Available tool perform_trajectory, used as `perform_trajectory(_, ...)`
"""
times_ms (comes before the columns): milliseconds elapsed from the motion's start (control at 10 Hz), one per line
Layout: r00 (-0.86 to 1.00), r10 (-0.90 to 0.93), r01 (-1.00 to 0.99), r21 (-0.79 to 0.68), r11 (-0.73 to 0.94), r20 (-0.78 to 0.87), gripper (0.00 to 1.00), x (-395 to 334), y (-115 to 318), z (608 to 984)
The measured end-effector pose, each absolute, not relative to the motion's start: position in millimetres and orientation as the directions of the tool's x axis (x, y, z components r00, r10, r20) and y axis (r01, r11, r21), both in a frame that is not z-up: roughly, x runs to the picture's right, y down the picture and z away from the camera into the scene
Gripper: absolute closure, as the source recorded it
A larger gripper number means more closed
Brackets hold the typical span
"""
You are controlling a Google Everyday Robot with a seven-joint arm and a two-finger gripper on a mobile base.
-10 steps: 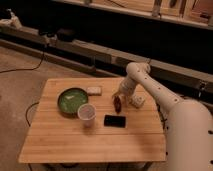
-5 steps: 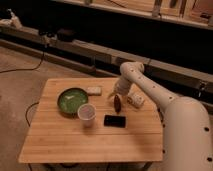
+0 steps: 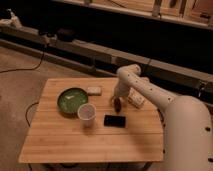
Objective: Place the pepper in the ceramic cup
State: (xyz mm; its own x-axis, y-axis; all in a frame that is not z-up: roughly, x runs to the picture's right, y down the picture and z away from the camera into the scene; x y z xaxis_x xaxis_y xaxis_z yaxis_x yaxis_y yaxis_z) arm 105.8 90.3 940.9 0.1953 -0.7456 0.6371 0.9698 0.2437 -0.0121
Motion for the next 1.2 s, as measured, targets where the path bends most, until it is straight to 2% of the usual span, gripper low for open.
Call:
perform_trajectory(100,0.199,-0.746,0.97,-0.019,0.242,0.636,0.44,106,90,941)
perform_trajectory(300,0.208,-0.746,0.97,-0.034,0.241,0.633,0.68,106,87,940)
perform_trajectory(500,0.212,-0.75,0.969,-0.033,0.247,0.627,0.86,105,81,937)
perform_trajectory(600,0.213,-0.754,0.968,-0.028,0.251,0.621,0.89,103,76,933)
perform_trajectory(800,0.22,-0.777,0.963,-0.004,0.269,0.589,0.9,98,55,921)
perform_trajectory(1100,0.225,-0.848,0.958,0.049,0.282,0.48,0.9,92,-6,875)
perform_trajectory(1200,0.219,-0.879,0.958,0.079,0.277,0.423,0.85,89,-34,844)
